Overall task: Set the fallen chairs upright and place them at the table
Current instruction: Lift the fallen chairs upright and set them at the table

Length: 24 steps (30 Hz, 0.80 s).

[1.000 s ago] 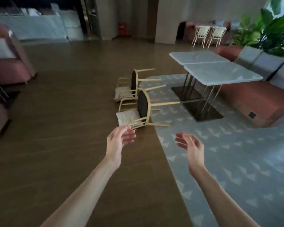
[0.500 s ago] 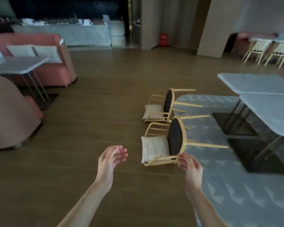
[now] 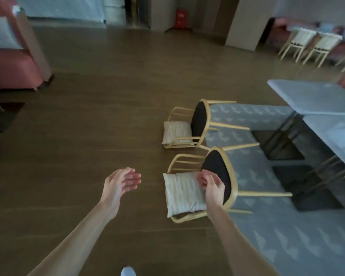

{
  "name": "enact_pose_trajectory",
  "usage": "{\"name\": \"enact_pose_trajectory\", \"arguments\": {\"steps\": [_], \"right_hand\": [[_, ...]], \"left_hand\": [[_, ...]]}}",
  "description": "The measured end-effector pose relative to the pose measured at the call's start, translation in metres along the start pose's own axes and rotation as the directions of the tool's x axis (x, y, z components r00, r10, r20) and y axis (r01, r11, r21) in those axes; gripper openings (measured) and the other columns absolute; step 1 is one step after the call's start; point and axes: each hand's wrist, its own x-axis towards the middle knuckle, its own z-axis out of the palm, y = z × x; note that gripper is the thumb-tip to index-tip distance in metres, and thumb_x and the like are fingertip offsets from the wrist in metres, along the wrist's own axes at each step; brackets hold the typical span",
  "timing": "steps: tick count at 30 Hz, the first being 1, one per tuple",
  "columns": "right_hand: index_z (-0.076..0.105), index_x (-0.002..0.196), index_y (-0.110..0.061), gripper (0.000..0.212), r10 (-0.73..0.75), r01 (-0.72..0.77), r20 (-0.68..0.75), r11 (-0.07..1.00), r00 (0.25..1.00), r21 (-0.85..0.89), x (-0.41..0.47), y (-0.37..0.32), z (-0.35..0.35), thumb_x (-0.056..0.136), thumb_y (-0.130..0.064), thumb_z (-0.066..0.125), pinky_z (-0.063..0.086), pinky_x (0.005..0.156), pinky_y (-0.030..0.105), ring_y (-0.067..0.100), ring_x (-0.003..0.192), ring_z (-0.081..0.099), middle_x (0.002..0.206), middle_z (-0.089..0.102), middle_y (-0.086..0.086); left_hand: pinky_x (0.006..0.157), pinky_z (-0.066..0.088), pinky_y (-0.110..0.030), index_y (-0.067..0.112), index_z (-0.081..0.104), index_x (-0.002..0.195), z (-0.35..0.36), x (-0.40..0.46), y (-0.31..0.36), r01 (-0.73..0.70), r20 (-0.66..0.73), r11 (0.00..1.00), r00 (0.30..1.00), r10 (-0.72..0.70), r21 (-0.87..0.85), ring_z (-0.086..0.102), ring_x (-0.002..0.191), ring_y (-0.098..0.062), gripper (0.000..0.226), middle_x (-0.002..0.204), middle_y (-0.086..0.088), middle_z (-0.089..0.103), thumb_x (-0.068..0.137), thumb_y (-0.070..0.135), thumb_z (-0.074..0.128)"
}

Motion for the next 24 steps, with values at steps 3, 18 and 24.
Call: {"name": "enact_pose_trajectory", "arguments": {"steps": [3, 18, 24], "right_hand": [[0.074, 0.095, -0.019, 0.019, 0.043, -0.044, -0.102, 0.999, 0.994, -0.007, 0.031, 0.002, 0.021, 0.099, -0.014, 0.056, 0.055, 0.077, 0.029, 0.018, 0.088, 0.073, 0.096, 0.077, 0.008], [0.069, 0.111, -0.002, 0.024, 0.366, -0.309, -0.441, 0.93, 0.82, 0.197, 0.24, 0.096, 0.124, 0.101, -0.013, 0.05, 0.053, 0.077, 0.027, 0.027, 0.093, 0.071, 0.105, 0.073, 0.017], [0.067, 0.107, -0.001, 0.019, 0.624, -0.415, -0.491, 0.777, 0.608, 0.473, 0.266, 0.142, 0.164, 0.1, -0.012, 0.054, 0.051, 0.064, 0.029, 0.024, 0.077, 0.067, 0.097, 0.072, 0.016]], "left_hand": [[0.088, 0.056, -0.047, -0.001, 0.067, 0.108, 0.008, 0.072, 0.014, 0.062, 0.093, 0.99, 0.993, -0.074, 0.126, 0.072, 0.095, -0.037, 0.023, 0.103, -0.023, 0.075, 0.101, 0.017, 0.054], [0.085, 0.057, -0.043, 0.011, 0.068, 0.11, 0.119, 0.428, 0.006, 0.191, 0.288, 0.809, 0.869, -0.403, 0.556, 0.072, 0.102, -0.029, 0.018, 0.108, -0.014, 0.074, 0.1, 0.023, 0.058], [0.087, 0.055, -0.044, 0.006, 0.062, 0.116, 0.168, 0.492, -0.05, 0.504, 0.211, 0.658, 0.68, -0.702, 0.56, 0.068, 0.103, -0.03, 0.029, 0.11, -0.018, 0.07, 0.096, 0.025, 0.064]]}}
